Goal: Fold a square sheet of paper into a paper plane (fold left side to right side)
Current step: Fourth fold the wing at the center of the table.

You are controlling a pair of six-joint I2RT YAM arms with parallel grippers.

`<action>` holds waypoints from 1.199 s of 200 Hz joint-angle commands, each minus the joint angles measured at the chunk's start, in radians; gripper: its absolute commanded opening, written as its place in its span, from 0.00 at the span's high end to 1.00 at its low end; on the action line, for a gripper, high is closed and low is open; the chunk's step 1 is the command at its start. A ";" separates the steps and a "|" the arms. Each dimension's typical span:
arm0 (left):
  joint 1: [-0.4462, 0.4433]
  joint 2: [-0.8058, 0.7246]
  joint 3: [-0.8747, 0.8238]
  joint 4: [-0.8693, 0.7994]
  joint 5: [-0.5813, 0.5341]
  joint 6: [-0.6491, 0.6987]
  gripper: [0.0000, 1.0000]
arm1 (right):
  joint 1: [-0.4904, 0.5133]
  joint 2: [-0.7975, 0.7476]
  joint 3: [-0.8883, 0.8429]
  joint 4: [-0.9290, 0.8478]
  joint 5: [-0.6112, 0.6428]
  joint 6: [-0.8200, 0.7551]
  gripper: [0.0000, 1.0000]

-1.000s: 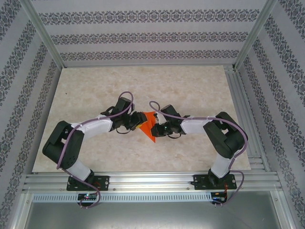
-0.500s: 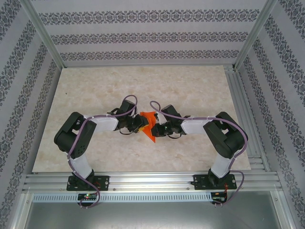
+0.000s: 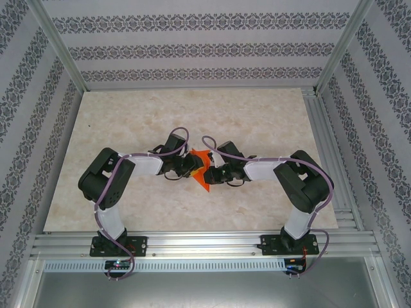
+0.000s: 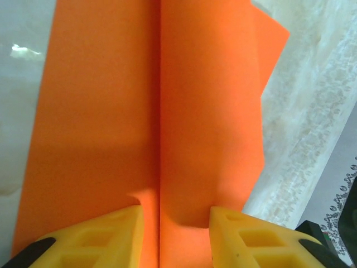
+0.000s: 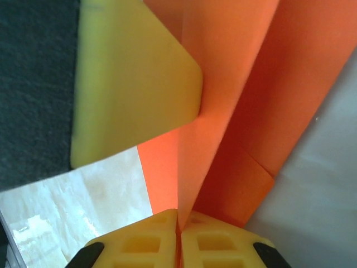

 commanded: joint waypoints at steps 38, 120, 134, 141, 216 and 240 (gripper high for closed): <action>-0.015 0.025 -0.005 -0.013 -0.036 0.001 0.62 | -0.021 0.017 0.001 0.044 -0.057 0.026 0.85; -0.014 0.032 -0.001 -0.040 -0.051 0.010 0.62 | -0.031 -0.019 -0.006 0.032 -0.059 0.022 0.79; -0.014 0.032 -0.001 -0.042 -0.054 0.009 0.62 | -0.038 -0.037 -0.012 0.029 -0.060 0.021 0.77; -0.014 0.034 0.000 -0.042 -0.052 0.009 0.62 | -0.043 -0.049 -0.014 0.024 -0.061 0.021 0.76; -0.014 0.035 0.002 -0.050 -0.051 0.010 0.63 | -0.166 -0.116 -0.012 0.020 -0.135 0.035 0.70; -0.015 0.032 0.007 -0.058 -0.051 0.013 0.63 | -0.188 -0.080 0.033 0.027 -0.147 0.071 0.71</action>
